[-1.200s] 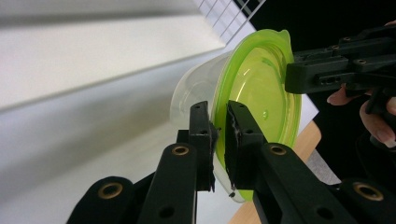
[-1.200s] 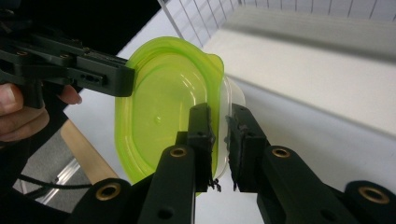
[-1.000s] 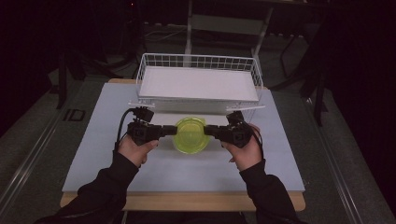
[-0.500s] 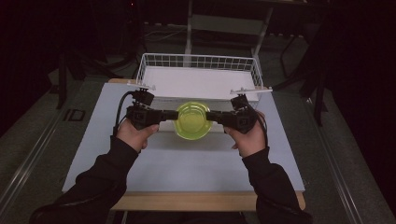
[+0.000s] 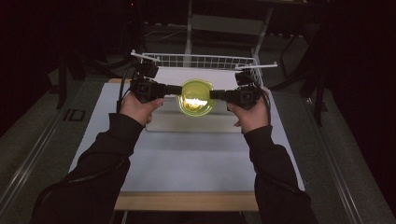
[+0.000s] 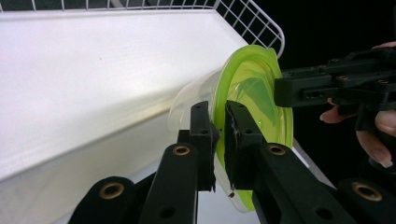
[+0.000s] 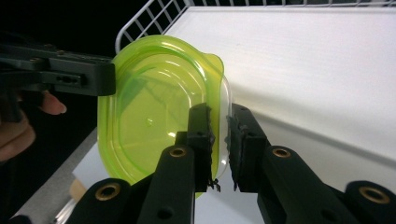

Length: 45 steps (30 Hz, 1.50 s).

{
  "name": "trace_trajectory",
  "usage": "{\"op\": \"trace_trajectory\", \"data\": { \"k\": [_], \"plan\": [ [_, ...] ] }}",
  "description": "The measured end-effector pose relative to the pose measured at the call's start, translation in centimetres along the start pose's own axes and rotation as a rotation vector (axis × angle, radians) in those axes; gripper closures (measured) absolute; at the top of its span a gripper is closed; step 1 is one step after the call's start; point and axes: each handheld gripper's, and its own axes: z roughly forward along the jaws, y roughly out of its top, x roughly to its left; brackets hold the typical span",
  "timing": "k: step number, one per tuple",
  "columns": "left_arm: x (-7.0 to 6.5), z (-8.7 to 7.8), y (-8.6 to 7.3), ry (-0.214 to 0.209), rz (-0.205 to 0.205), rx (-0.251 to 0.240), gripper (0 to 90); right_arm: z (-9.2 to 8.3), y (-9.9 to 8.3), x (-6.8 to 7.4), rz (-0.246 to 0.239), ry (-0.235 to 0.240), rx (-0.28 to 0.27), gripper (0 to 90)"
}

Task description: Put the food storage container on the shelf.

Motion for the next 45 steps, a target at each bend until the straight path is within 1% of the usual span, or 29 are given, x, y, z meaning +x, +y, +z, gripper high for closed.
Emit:
{"op": "trace_trajectory", "data": {
  "k": [4, 5, 6, 8, 11, 13, 14, 15, 17, 18, 19, 20, 22, 23, 24, 26, 27, 29, 31, 33, 37, 38, 39, 40, 41, 42, 43, 44, 45],
  "plan": [
    [0.3, 0.6, 1.3, 0.015, -0.006, 0.006, 83.4, 0.4, 1.0, -0.5, 0.009, -0.023, 0.002, 79.8],
    [0.4, 0.8, 1.6, 0.021, 0.002, 0.006, 83.4, 0.5, 1.3, -0.7, 0.014, -0.03, 0.001, 79.8],
    [0.5, 1.0, 1.9, 0.025, 0.0, 0.003, 83.3, 0.7, 1.6, -0.8, 0.018, -0.036, 0.003, 79.8],
    [0.8, 1.3, 2.5, 0.03, -0.004, 0.005, 83.3, 1.0, 2.3, -1.2, 0.033, -0.035, 0.006, 79.8],
    [1.4, 2.0, 3.2, 0.032, -0.011, 0.006, 83.3, 1.4, 3.0, -1.6, 0.046, -0.052, 0.015, 79.7],
    [1.6, 2.1, 3.3, 0.033, -0.014, -0.005, 83.2, 1.6, 3.3, -1.8, 0.046, -0.057, 0.017, 79.7],
    [1.8, 2.6, 3.9, 0.037, -0.008, -0.007, 83.2, 1.6, 3.5, -1.9, 0.05, -0.062, 0.014, 79.6],
    [1.9, 2.8, 4.0, 0.037, -0.012, -0.012, 83.1, 1.8, 4.1, -2.1, 0.057, -0.076, 0.017, 79.5],
    [2.3, 3.2, 4.2, 0.039, -0.019, -0.017, 82.9, 2.0, 4.5, -2.2, 0.061, -0.092, 0.017, 79.4],
    [2.6, 3.4, 4.3, 0.035, -0.029, -0.009, 82.8, 2.0, 4.6, -2.3, 0.067, -0.092, 0.018, 79.4],
    [2.7, 3.6, 4.3, 0.038, -0.031, -0.016, 82.7, 2.1, 4.8, -2.4, 0.071, -0.095, 0.015, 79.5],
    [2.8, 3.8, 4.4, 0.044, -0.027, -0.018, 82.7, 2.2, 4.8, -2.4, 0.072, -0.099, 0.013, 79.5],
    [3.1, 4.3, 4.5, 0.059, -0.025, -0.005, 82.4, 2.4, 4.9, -2.6, 0.081, -0.106, 0.008, 79.6],
    [3.2, 4.5, 4.5, 0.063, -0.029, -0.001, 82.4, 2.6, 5.0, -2.8, 0.095, -0.099, 0.009, 79.6],
    [3.3, 4.6, 4.5, 0.064, -0.03, -0.011, 82.3, 2.7, 4.9, -3.0, 0.111, -0.093, 0.005, 79.7],
    [3.5, 5.1, 4.5, 0.078, -0.028, 0.001, 82.3, 3.1, 4.9, -3.3, 0.109, -0.109, 0.005, 79.6],
    [3.6, 5.4, 4.5, 0.084, -0.022, -0.003, 82.2, 3.3, 4.8, -3.4, 0.114, -0.112, 0.008, 79.6],
    [3.9, 5.6, 4.5, 0.077, -0.041, -0.021, 82.2, 3.6, 4.8, -3.8, 0.13, -0.109, 0.005, 79.5],
    [4.2, 5.9, 4.5, 0.086, -0.043, -0.025, 81.9, 3.7, 4.9, -3.9, 0.137, -0.112, 0.001, 79.1],
    [4.5, 6.2, 4.6, 0.093, -0.047, -0.029, 80.9, 3.9, 5.0, -3.8, 0.128, -0.123, -0.003, 77.9],
    [4.8, 6.6, 4.6, 0.105, -0.05, -0.036, 78.8, 4.2, 5.2, -3.8, 0.123, -0.126, -0.003, 74.0],
    [5.0, 6.9, 4.5, 0.114, -0.046, -0.039, 78.8, 4.4, 5.3, -3.8, 0.119, -0.134, 0.005, 72.8],
    [5.1, 7.0, 4.5, 0.103, -0.046, -0.044, 75.4, 4.7, 5.2, -4.0, 0.127, -0.131, 0.013, 70.0],
    [5.1, 7.0, 4.5, 0.102, -0.04, -0.047, 72.9, 4.7, 5.2, -4.2, 0.13, -0.135, 0.013, 69.3],
    [5.1, 7.0, 4.5, 0.107, -0.035, -0.051, 70.7, 4.8, 5.1, -4.3, 0.133, -0.128, 0.007, 67.5],
    [5.1, 7.0, 4.5, 0.103, -0.033, -0.055, 66.8, 4.9, 5.1, -4.5, 0.14, -0.124, 0.0, 64.2],
    [5.1, 6.9, 4.6, 0.098, -0.034, -0.062, 65.0, 4.9, 5.0, -4.6, 0.141, -0.123, -0.003, 63.6],
    [5.0, 6.8, 4.6, 0.1, -0.021, -0.065, 64.6, 4.9, 5.0, -4.7, 0.143, -0.12, -0.003, 60.3],
    [4.8, 6.6, 4.6, 0.116, -0.004, -0.071, 61.1, 4.8, 5.0, -4.6, 0.137, -0.123, -0.006, 57.7]
  ]
}}
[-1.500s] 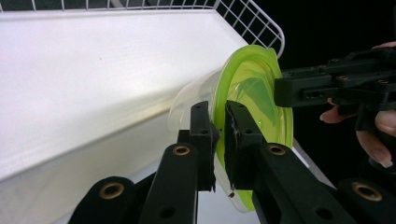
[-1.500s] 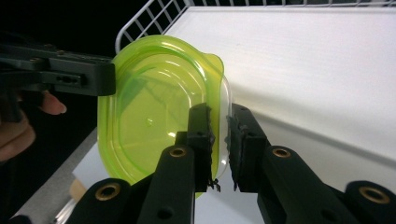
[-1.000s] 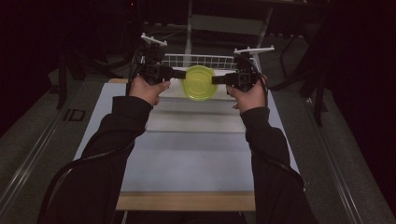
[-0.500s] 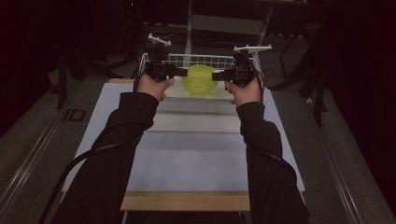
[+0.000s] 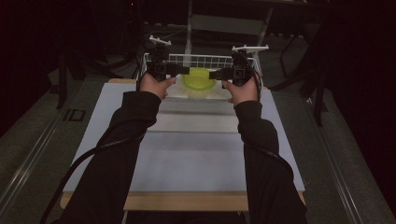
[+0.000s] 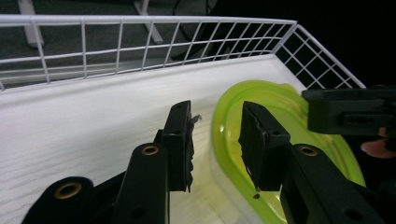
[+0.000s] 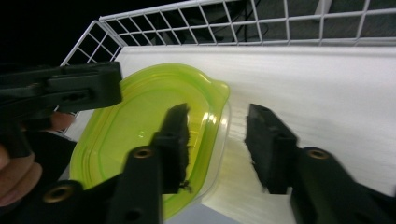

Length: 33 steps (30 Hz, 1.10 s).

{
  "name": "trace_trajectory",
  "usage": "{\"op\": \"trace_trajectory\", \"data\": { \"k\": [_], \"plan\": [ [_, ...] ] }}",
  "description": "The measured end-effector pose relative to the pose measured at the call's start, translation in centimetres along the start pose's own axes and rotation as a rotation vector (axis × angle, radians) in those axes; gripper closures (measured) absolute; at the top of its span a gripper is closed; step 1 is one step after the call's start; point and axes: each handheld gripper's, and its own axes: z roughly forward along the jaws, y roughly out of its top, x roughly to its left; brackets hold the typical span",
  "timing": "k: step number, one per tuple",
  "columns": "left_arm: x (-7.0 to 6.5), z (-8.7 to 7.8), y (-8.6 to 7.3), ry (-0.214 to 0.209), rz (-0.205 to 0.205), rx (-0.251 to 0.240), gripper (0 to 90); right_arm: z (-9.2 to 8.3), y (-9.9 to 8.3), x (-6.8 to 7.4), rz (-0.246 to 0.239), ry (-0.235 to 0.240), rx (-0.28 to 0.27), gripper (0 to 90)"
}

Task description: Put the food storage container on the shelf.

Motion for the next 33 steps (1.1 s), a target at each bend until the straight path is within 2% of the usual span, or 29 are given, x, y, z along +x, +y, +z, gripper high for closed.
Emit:
{"op": "trace_trajectory", "data": {
  "k": [3, 7, 9, 10, 11, 12, 14, 15, 16, 18, 19, 21, 23, 25, 27, 28, 29, 30, 33],
  "plan": [
    [-0.1, -1.1, 0.3, -0.008, -0.009, -0.036, 57.4, -0.8, 0.1, 0.2, -0.024, -0.009, -0.035, 52.7],
    [-0.4, -2.8, 0.1, -0.021, 0.021, -0.073, 57.1, -2.3, -0.1, 1.1, -0.076, -0.007, -0.069, 50.7],
    [-0.5, -3.5, -0.1, -0.04, 0.025, -0.089, 56.9, -3.1, -0.5, 1.8, -0.122, -0.016, -0.078, 50.5],
    [-0.5, -3.5, -0.1, -0.04, 0.025, -0.089, 54.9, -3.1, -0.5, 1.8, -0.122, -0.016, -0.078, 50.5],
    [-0.7, -4.6, -0.6, -0.06, 0.043, -0.107, 54.9, -3.4, -0.7, 2.0, -0.138, -0.011, -0.086, 50.6],
    [-0.7, -5.0, -0.9, -0.07, 0.046, -0.115, 52.1, -4.2, -1.5, 2.5, -0.163, 0.007, -0.105, 51.9],
    [-0.7, -5.8, -1.5, -0.077, 0.044, -0.152, 47.8, -4.4, -2.6, 2.9, -0.169, 0.028, -0.104, 57.5],
    [-0.7, -6.1, -1.7, -0.075, 0.044, -0.153, 45.0, -4.4, -3.1, 3.0, -0.179, 0.034, -0.107, 57.9],
    [-0.7, -6.4, -2.2, -0.091, 0.045, -0.166, 40.6, -4.4, -3.5, 3.2, -0.188, 0.03, -0.1, 64.5],
    [-0.8, -6.8, -2.9, -0.098, 0.062, -0.178, 33.4, -4.3, -4.6, 3.6, -0.215, 0.036, -0.089, 71.9],
    [-0.9, -7.1, -3.4, -0.115, 0.073, -0.203, 29.9, -4.1, -5.1, 3.8, -0.234, 0.028, -0.077, 81.3],
    [-0.7, -7.7, -4.7, -0.148, 0.12, -0.235, 25.8, -3.6, -5.9, 3.9, -0.257, 0.04, -0.045, 89.8],
    [-0.3, -7.8, -6.1, -0.174, 0.156, -0.255, 17.8, -2.7, -6.7, 3.9, -0.27, 0.037, -0.006, 90.0],
    [0.1, -7.8, -7.6, -0.173, 0.161, -0.258, 15.5, -1.8, -7.2, 3.7, -0.263, 0.037, 0.005, 90.0],
    [0.4, -7.4, -9.3, -0.146, 0.166, -0.263, 13.4, -1.1, -7.5, 3.6, -0.252, 0.037, -0.002, 90.0],
    [0.4, -7.4, -9.3, -0.146, 0.166, -0.263, 10.1, -1.1, -7.5, 3.6, -0.252, 0.037, -0.002, 90.0],
    [0.7, -7.1, -10.8, -0.111, 0.194, -0.26, 10.1, -0.7, -7.6, 3.5, -0.25, 0.038, -0.001, 90.0],
    [0.8, -6.9, -11.5, -0.113, 0.196, -0.263, 1.9, -0.2, -7.7, 3.4, -0.241, 0.04, 0.001, 89.9],
    [1.5, -6.3, -14.3, -0.111, 0.17, -0.255, 1.7, 0.5, -7.7, 3.3, -0.241, 0.039, -0.006, 90.0]
  ]
}}
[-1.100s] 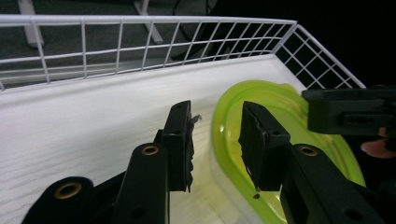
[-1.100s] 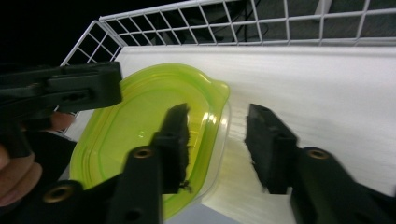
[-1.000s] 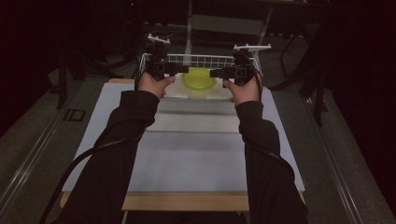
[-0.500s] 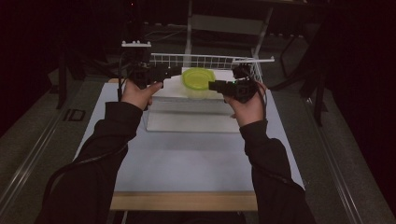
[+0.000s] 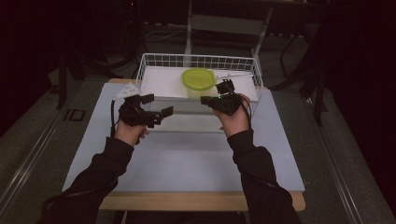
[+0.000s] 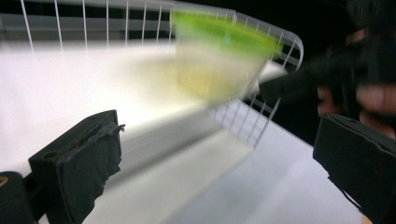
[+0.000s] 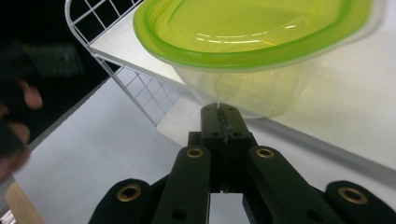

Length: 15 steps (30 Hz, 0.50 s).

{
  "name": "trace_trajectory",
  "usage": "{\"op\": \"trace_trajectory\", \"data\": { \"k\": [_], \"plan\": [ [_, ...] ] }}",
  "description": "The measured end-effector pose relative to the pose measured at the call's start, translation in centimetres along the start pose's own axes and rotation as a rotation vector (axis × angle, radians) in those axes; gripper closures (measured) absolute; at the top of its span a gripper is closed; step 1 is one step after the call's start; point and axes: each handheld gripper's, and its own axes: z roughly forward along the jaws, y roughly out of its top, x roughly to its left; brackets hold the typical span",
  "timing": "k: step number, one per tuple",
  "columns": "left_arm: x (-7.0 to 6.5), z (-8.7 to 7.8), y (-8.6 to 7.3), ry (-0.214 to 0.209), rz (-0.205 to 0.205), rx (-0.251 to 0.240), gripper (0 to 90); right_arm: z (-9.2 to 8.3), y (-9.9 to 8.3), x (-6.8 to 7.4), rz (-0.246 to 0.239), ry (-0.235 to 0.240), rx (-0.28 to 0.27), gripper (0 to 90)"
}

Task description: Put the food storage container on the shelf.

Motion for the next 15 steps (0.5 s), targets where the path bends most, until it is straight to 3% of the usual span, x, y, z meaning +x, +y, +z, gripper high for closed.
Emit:
{"op": "trace_trajectory", "data": {
  "k": [4, 7, 9, 15],
  "plan": [
    [-0.7, -0.2, -2.8, 0.02, 0.033, 0.005, 1.7, 0.8, 0.3, 0.0, -0.014, -0.012, 0.006, 89.9],
    [-1.1, -0.3, -4.3, -0.001, 0.02, 0.017, 1.7, 1.2, 0.6, 0.0, -0.001, -0.014, 0.006, 89.9],
    [-1.3, -0.2, -5.1, -0.025, -0.001, 0.013, 1.7, 1.3, 0.8, -0.2, 0.008, -0.014, 0.001, 89.9],
    [-2.2, -0.3, -6.0, -0.038, 0.032, 0.007, 1.7, 1.7, 1.3, -0.4, 0.031, -0.021, 0.006, 89.7]
  ]
}}
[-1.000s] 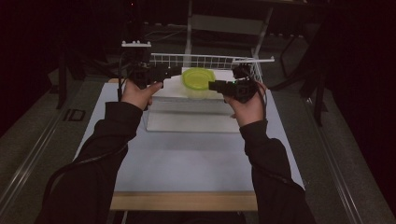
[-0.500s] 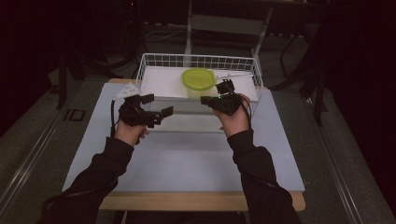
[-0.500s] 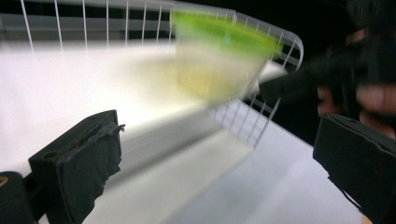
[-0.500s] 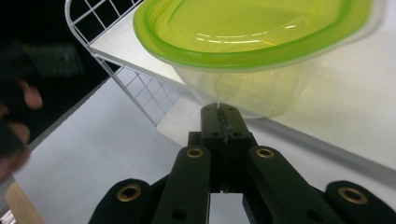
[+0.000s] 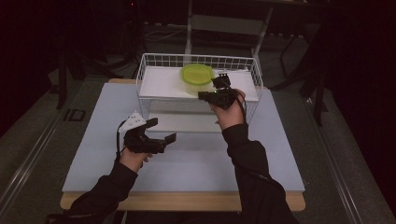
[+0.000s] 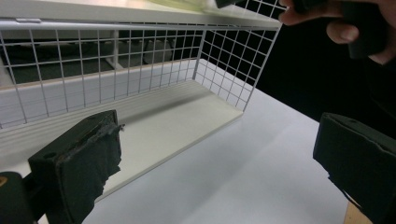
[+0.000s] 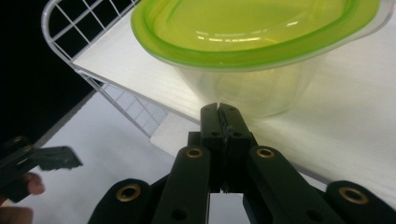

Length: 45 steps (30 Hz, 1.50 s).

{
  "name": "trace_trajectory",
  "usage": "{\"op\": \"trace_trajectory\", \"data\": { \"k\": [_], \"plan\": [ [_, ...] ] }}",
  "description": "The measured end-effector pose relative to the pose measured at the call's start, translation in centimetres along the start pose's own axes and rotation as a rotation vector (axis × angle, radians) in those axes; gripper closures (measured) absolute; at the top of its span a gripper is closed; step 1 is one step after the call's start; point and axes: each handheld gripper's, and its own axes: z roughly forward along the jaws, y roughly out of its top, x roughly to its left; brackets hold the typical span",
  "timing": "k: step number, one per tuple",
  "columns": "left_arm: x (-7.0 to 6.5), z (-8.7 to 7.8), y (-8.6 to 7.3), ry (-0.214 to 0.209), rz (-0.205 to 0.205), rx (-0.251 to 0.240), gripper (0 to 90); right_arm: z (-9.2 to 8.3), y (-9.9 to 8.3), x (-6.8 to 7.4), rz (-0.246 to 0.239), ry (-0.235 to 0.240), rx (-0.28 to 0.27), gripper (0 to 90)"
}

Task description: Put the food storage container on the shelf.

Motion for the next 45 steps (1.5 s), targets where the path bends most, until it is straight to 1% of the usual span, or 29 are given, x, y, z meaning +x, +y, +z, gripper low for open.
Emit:
{"op": "trace_trajectory", "data": {
  "k": [1, 2, 3, 5, 8, 11, 13, 15, 17, 19, 21, 23, 24, 27, 29, 31, 33, 34, 36, 37, 39, 40, 41, 42, 45],
  "plan": [
    [-0.1, 0.0, -0.1, -0.007, -0.001, -0.004, 1.7, 0.2, 0.1, 0.0, -0.009, -0.011, 0.01, 88.9],
    [-0.2, 0.0, -0.2, -0.006, 0.008, 0.001, 1.7, 0.4, 0.1, 0.1, -0.019, -0.024, 0.013, 88.6],
    [-0.4, 0.0, -0.4, -0.001, 0.025, 0.002, 1.7, 0.5, 0.2, 0.1, -0.021, -0.026, 0.012, 88.6],
    [-0.4, 0.0, -0.7, -0.003, 0.028, 0.005, 1.7, 0.6, 0.3, 0.0, -0.012, -0.029, 0.011, 88.4],
    [-0.2, -0.1, -0.9, -0.006, 0.016, -0.005, 1.7, 0.8, 0.4, -0.1, 0.0, -0.024, 0.005, 87.6],
    [0.0, -0.2, -1.1, -0.009, 0.024, -0.027, 1.7, 1.1, 0.6, -0.1, 0.011, -0.016, 0.006, 87.0],
    [0.2, -0.3, -1.3, -0.006, 0.037, -0.027, 1.7, 1.1, 0.6, -0.1, 0.013, -0.023, 0.0, 86.0],
    [0.4, -0.4, -1.6, 0.0, 0.04, -0.03, 1.7, 1.1, 0.6, 0.0, 0.017, -0.01, -0.003, 85.7],
    [0.6, -0.6, -1.8, -0.009, 0.024, -0.038, 1.7, 0.9, 0.3, 0.5, 0.012, 0.012, -0.007, 83.8],
    [0.7, -0.8, -1.9, -0.005, 0.021, -0.037, 1.7, 0.6, -0.1, 0.9, -0.003, 0.019, -0.014, 82.5],
    [0.7, -1.0, -1.9, 0.0, 0.035, -0.034, 1.8, 0.1, -0.7, 1.4, -0.02, 0.036, -0.021, 80.7],
    [0.7, -1.2, -1.9, 0.0, 0.032, -0.035, 1.7, -0.2, -1.3, 1.8, -0.045, 0.035, -0.018, 77.7],
    [0.7, -1.3, -2.0, 0.001, 0.029, -0.04, 1.7, -0.5, -1.7, 2.1, -0.057, 0.042, -0.025, 76.1],
    [0.7, -1.6, -2.0, -0.012, 0.031, -0.054, 1.7, -1.2, -3.0, 2.4, -0.087, 0.045, -0.032, 67.9],
    [0.7, -1.6, -2.1, -0.024, 0.029, -0.051, 1.7, -1.6, -4.1, 2.5, -0.109, 0.04, -0.036, 62.1],
    [0.7, -1.6, -2.2, -0.034, 0.03, -0.05, 1.7, -1.9, -5.2, 2.5, -0.136, 0.026, -0.031, 55.7],
    [0.5, -1.6, -2.3, -0.045, 0.037, -0.044, 1.7, -2.2, -6.7, 2.1, -0.153, 0.032, -0.038, 46.1],
    [0.4, -1.6, -2.4, -0.048, 0.04, -0.042, 1.7, -2.2, -7.0, 2.0, -0.154, 0.032, -0.039, 44.4],
    [0.2, -1.6, -2.4, -0.057, 0.046, -0.039, 1.7, -2.4, -7.9, 1.6, -0.153, 0.041, -0.048, 36.4],
    [0.1, -1.6, -2.5, -0.06, 0.049, -0.035, 1.7, -2.4, -8.5, 1.3, -0.152, 0.045, -0.052, 35.1],
    [0.0, -1.7, -2.6, -0.069, 0.053, -0.03, 1.7, -2.5, -9.5, 0.7, -0.168, 0.051, -0.046, 28.1],
    [0.0, -1.7, -2.6, -0.069, 0.053, -0.03, 1.7, -2.5, -9.5, 0.7, -0.168, 0.051, -0.046, 28.1],
    [-0.1, -1.7, -2.7, -0.074, 0.055, -0.026, 1.7, -2.6, -10.0, 0.4, -0.176, 0.055, -0.045, 26.4],
    [-0.2, -1.7, -2.8, -0.079, 0.061, -0.022, 1.7, -2.8, -10.9, 0.0, -0.171, 0.066, -0.041, 23.6],
    [-0.3, -1.7, -2.9, -0.086, 0.07, -0.012, 1.7, -2.9, -12.2, -0.7, -0.173, 0.076, -0.034, 20.5]
  ]
}}
